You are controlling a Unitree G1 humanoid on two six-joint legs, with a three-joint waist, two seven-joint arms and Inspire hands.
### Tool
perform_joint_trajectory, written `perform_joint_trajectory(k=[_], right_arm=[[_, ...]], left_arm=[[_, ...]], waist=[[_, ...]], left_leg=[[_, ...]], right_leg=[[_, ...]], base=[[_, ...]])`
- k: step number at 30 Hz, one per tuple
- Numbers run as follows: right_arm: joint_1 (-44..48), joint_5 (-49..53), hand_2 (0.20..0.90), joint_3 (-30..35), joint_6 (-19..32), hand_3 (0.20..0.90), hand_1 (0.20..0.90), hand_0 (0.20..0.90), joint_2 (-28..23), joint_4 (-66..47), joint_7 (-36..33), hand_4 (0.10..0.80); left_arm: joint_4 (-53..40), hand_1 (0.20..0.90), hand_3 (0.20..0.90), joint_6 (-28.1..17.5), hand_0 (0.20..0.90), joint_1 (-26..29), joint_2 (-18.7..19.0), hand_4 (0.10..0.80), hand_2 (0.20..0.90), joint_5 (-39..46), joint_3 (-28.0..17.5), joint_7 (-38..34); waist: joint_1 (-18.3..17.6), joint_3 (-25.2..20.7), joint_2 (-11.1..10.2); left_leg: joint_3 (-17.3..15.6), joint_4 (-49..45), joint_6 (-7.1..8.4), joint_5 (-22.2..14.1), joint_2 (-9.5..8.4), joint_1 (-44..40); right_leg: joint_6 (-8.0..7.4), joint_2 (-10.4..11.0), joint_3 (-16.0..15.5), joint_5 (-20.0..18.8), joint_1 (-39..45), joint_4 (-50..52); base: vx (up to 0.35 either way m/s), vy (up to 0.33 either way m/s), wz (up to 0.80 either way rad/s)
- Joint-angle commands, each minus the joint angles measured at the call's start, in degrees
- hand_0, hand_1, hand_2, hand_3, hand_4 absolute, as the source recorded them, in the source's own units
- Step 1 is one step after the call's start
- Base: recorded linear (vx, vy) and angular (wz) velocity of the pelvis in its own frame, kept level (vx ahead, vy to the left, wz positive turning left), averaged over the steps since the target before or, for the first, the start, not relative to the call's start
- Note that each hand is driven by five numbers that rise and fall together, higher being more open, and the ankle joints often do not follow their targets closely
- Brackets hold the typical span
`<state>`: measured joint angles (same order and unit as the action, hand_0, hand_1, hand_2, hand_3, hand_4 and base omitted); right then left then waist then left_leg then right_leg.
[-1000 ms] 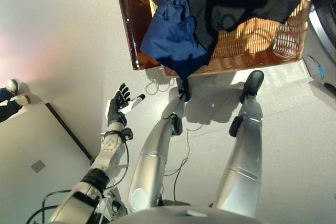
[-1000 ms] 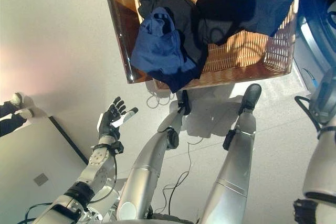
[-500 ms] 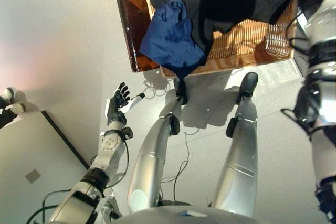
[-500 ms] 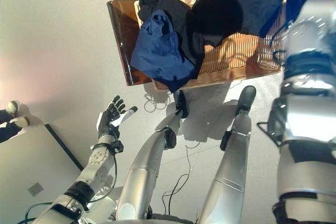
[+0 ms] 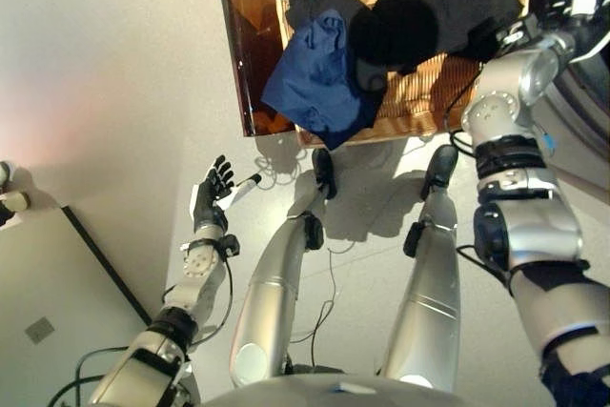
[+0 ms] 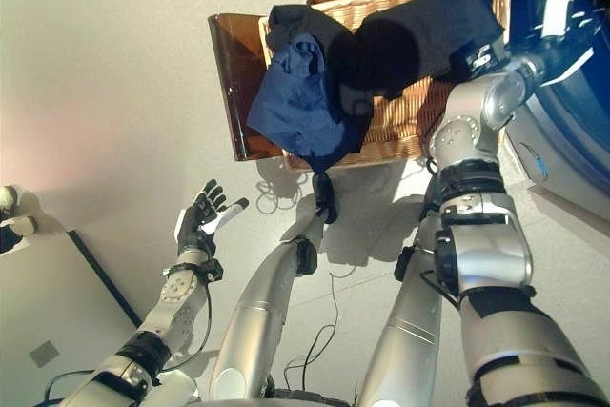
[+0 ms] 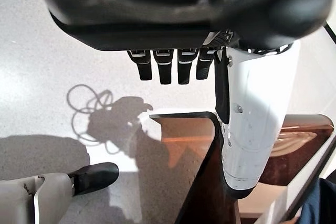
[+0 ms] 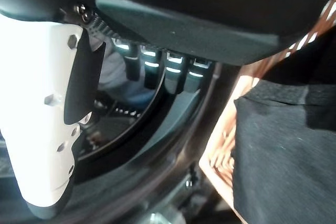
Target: Pick up the clothes and place them into the washing machine
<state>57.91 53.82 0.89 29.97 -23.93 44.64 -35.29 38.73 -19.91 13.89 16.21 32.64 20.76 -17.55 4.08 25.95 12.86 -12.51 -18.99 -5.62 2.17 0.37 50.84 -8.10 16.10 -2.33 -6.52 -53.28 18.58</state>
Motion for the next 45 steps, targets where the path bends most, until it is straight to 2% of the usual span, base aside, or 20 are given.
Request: perform_joint_trajectory(k=[1,5,8,11,16,17,18,20,21,23,24,26,27,28,30,36,37,45], right_arm=[[-6.3,-12.2,0.900,-3.8,1.4,0.900,0.900,0.900,-2.1,-7.2,-1.6,0.800],[-10.6,-24.2,0.900,-7.0,-3.3,0.900,0.900,0.900,-2.1,-9.6,-4.4,0.800],[-12.6,-28.3,0.900,-9.5,-6.2,0.900,0.900,0.900,-1.6,-8.8,-3.8,0.800],[-14.5,-38.8,0.900,-14.2,-12.0,0.900,0.900,0.900,-1.3,-6.8,-3.8,0.800],[-15.4,-47.1,0.900,-16.6,-15.8,0.900,0.900,0.900,-0.3,-4.7,-5.1,0.800],[-15.4,-54.0,0.900,-19.1,-18.6,0.900,0.900,0.900,0.1,-3.5,-5.8,0.800],[-15.5,-58.7,0.900,-21.1,-20.4,0.900,0.900,0.900,-0.2,-2.8,-5.1,0.800],[-15.3,-61.6,0.900,-22.1,-21.2,0.900,0.900,0.900,-0.6,-2.4,-5.3,0.800],[-14.6,-69.2,0.900,-26.1,-23.8,0.900,0.900,0.900,-1.9,-1.0,-3.2,0.800],[-14.1,-71.5,0.900,-27.2,-24.8,0.900,0.900,0.900,-2.4,-0.9,-3.2,0.800],[-11.9,-82.5,0.900,-33.2,-27.9,0.900,0.900,0.900,-5.0,1.8,-1.7,0.800],[-10.9,-84.9,0.900,-34.5,-28.6,0.900,0.900,0.900,-5.7,2.1,-1.0,0.800],[-8.2,-91.8,0.900,-38.9,-30.6,0.900,0.900,0.900,-7.2,3.8,0.5,0.800],[-8.2,-91.8,0.900,-39.0,-30.6,0.900,0.900,0.900,-7.2,3.8,0.4,0.800],[-3.4,-101.8,0.900,-46.6,-33.5,0.900,0.900,0.900,-8.5,8.1,3.9,0.800],[2.5,-106.7,0.900,-52.0,-34.5,0.900,0.900,0.900,-5.7,10.8,6.4,0.800],[4.4,-107.4,0.900,-53.7,-34.5,0.900,0.900,0.900,-3.9,11.8,7.2,0.800],[8.4,-107.8,0.900,-55.0,-35.3,0.900,0.900,0.900,3.6,15.3,7.9,0.800]], left_arm=[[5.7,0.900,0.900,-0.8,0.900,-2.9,0.3,0.800,0.900,-3.2,-2.6,-2.3],[8.4,0.900,0.900,-0.5,0.900,-2.2,-0.4,0.800,0.900,-6.0,-3.7,-3.2],[11.4,0.900,0.900,0.0,0.900,-1.4,-0.8,0.800,0.900,-8.1,-4.4,-4.0],[14.2,0.900,0.900,0.4,0.900,-0.6,-1.4,0.800,0.900,-10.3,-5.4,-4.9],[15.0,0.900,0.900,0.6,0.900,-0.6,-1.9,0.800,0.900,-12.8,-5.3,-5.4],[16.0,0.900,0.900,0.6,0.900,-0.4,-2.5,0.800,0.900,-13.5,-5.4,-5.5],[16.3,0.900,0.900,0.6,0.900,-0.4,-2.8,0.800,0.900,-13.8,-5.5,-5.4],[16.4,0.900,0.900,0.4,0.900,-0.4,-2.9,0.800,0.900,-14.1,-5.4,-5.4],[17.2,0.900,0.900,0.2,0.900,-0.3,-3.4,0.800,0.900,-14.9,-5.5,-4.6],[17.2,0.900,0.900,0.1,0.900,-0.4,-3.5,0.800,0.900,-15.0,-5.4,-4.4],[18.6,0.900,0.900,0.0,0.900,-0.5,-3.8,0.800,0.900,-16.0,-5.3,-3.4],[18.8,0.900,0.900,0.0,0.900,-0.5,-3.8,0.800,0.900,-16.2,-5.0,-3.1],[20.2,0.900,0.900,0.2,0.900,-0.4,-4.1,0.800,0.900,-16.9,-4.7,-2.5],[20.2,0.900,0.900,0.2,0.900,-0.4,-4.2,0.800,0.900,-17.0,-4.7,-2.5],[21.9,0.900,0.900,0.5,0.900,0.0,-4.5,0.800,0.900,-17.2,-3.9,-1.7],[23.6,0.900,0.900,0.5,0.900,0.6,-4.8,0.800,0.900,-16.4,-3.6,-1.9],[24.3,0.900,0.900,0.5,0.900,0.9,-4.7,0.800,0.900,-16.0,-3.5,-2.0],[26.1,0.900,0.900,0.8,0.900,2.0,-4.9,0.800,0.900,-15.5,-3.3,-2.8]], waist=[[2.2,-5.7,-0.8],[1.1,-5.4,-2.6],[0.4,-4.9,-4.1],[-0.3,-4.5,-6.1],[-0.4,-4.4,-7.0],[-0.4,-4.4,-8.0],[-0.4,-4.4,-8.4],[-0.4,-4.2,-8.6],[-0.2,-4.4,-9.3],[-0.1,-4.4,-9.5],[0.3,-4.9,-10.2],[0.3,-5.0,-10.4],[0.6,-5.3,-10.8],[0.5,-5.3,-10.8],[1.0,-5.4,-11.3],[2.2,-5.4,-12.2],[2.8,-5.5,-12.5],[4.6,-5.7,-13.5]], left_leg=[[0.7,3.2,7.28,-4.1,2.72,-5.1],[0.6,5.2,7.66,-3.4,2.82,-8.4],[0.7,7.3,8.11,-2.4,2.80,-11.3],[0.6,10.8,8.62,-0.6,2.49,-15.5],[0.9,13.6,8.97,1.0,2.23,-18.8],[0.6,15.4,8.52,3.1,2.14,-20.4],[0.6,16.2,8.54,3.5,2.19,-21.5],[0.7,17.1,8.55,3.8,2.12,-22.6],[1.0,19.2,8.79,4.8,2.20,-24.6],[1.3,20.2,8.85,5.4,2.20,-25.4],[1.7,22.7,9.04,6.3,2.13,-27.3],[1.9,23.4,9.10,6.4,2.00,-27.8],[2.5,24.0,9.28,6.6,2.03,-28.1],[2.5,24.0,9.29,6.6,2.03,-28.1],[3.6,24.0,9.78,6.7,2.08,-27.9],[5.2,24.0,10.32,7.3,2.45,-27.7],[5.5,24.0,10.35,7.4,2.52,-27.7],[7.1,24.0,10.71,7.7,2.72,-27.4]], right_leg=[[0.26,0.5,0.5,-0.5,1.6,0.2],[-0.01,0.4,-0.3,-1.8,5.6,-2.7],[-0.22,0.3,-1.2,-2.7,8.9,-4.9],[-0.54,-0.1,-2.5,-4.0,13.2,-7.7],[-0.78,-0.2,-3.7,-4.6,16.6,-9.2],[-0.34,-0.1,-4.5,-6.1,18.1,-10.3],[-0.39,-0.3,-4.8,-6.3,19.1,-10.6],[-0.47,-0.4,-5.2,-6.4,20.0,-11.0],[-0.67,-0.7,-6.1,-6.5,21.7,-12.0],[-0.76,-0.7,-6.6,-6.6,22.5,-12.5],[-1.00,-0.8,-7.3,-6.8,24.0,-13.4],[-1.07,-0.8,-7.6,-6.9,24.6,-13.8],[-1.20,-0.9,-8.1,-7.1,25.0,-13.9],[-1.20,-0.9,-8.2,-7.1,25.1,-13.9],[-1.14,-1.1,-8.8,-6.7,25.9,-13.9],[-0.91,-1.4,-10.6,-6.1,27.3,-14.4],[-0.86,-1.5,-11.0,-6.0,27.7,-14.6],[-0.64,-1.8,-12.9,-5.6,29.6,-15.4]], base=[[0.004,-0.001,-0.13],[-0.004,-0.029,-0.06],[0.005,-0.044,-0.01],[0.009,-0.039,-0.12],[0.005,-0.031,-0.02],[-0.039,-0.032,-0.01],[-0.022,-0.034,-0.02],[0.044,-0.015,0.01],[0.058,-0.029,0.02],[0.065,-0.021,0.03],[0.069,-0.005,0.08],[0.055,-0.001,0.11],[0.023,0.007,0.14],[0.034,0.006,0.19],[0.025,-0.020,0.15],[0.018,-0.025,0.19],[0.005,-0.007,0.18],[0.011,-0.012,0.11]])
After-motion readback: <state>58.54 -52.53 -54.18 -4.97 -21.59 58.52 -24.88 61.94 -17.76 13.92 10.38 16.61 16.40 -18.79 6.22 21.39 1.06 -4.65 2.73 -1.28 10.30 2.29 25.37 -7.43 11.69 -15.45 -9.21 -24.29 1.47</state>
